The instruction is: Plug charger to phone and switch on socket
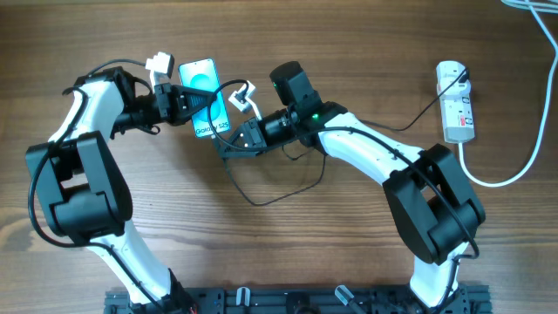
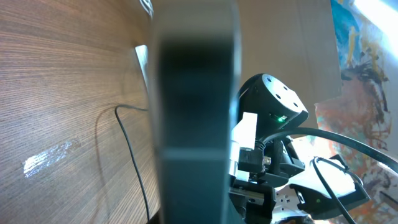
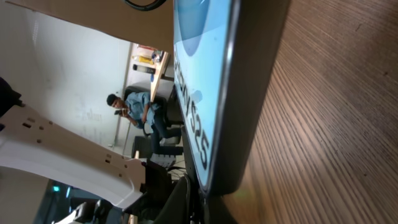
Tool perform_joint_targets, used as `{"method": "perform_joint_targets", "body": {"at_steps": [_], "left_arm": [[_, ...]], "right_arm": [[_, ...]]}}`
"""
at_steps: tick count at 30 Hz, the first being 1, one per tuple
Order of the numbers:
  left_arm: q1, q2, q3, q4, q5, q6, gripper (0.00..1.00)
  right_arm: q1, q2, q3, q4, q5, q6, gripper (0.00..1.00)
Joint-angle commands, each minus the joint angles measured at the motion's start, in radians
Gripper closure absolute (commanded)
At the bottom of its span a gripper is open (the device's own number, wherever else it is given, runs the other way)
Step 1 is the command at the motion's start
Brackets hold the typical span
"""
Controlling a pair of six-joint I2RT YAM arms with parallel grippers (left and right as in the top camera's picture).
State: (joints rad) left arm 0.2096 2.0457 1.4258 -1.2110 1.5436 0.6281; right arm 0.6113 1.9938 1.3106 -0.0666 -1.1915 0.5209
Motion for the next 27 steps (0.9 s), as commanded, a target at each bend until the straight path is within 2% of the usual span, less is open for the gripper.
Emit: {"method": "perform_joint_targets", "body": {"at_steps": [1, 6, 11, 17, 19, 21, 24, 27], "left_arm": [[-0.002, -0.002, -0.001, 0.0, 0.03, 0.023, 0.96], [-0.002, -0.002, -0.001, 0.027, 0.029, 0.022, 0.96], [-0.002, -0.002, -0.001, 0.034, 0.029, 0.022, 0.96], [-0.002, -0.002, -0.001, 0.052, 0.031, 0.015, 0.96], [-0.002, -0.002, -0.001, 0.052, 0.031, 0.01, 0.96], [-0.001, -0.002, -0.001, 0.06, 0.032, -0.029, 0.96], [0.011, -0.002, -0.001, 0.094, 0.031, -0.092, 0.96], [0.023, -0.002, -0.001, 0.093, 0.025, -0.091, 0.96]], "right_arm": [[-0.027, -0.019, 0.004, 0.002, 0.048, -0.04, 0.96], [-0.026, -0.019, 0.004, -0.005, 0.048, -0.088, 0.96], [-0.005, -0.019, 0.004, -0.108, 0.127, -0.184, 0.96], [0.003, -0.032, 0.004, -0.111, 0.132, -0.183, 0.95], [0.023, -0.051, 0.004, -0.143, 0.219, -0.179, 0.95], [0.046, -0.072, 0.004, -0.17, 0.293, -0.18, 0.96], [0.071, -0.094, 0.004, -0.174, 0.294, -0.15, 0.96], [0.085, -0.107, 0.004, -0.175, 0.294, -0.131, 0.96]]}}
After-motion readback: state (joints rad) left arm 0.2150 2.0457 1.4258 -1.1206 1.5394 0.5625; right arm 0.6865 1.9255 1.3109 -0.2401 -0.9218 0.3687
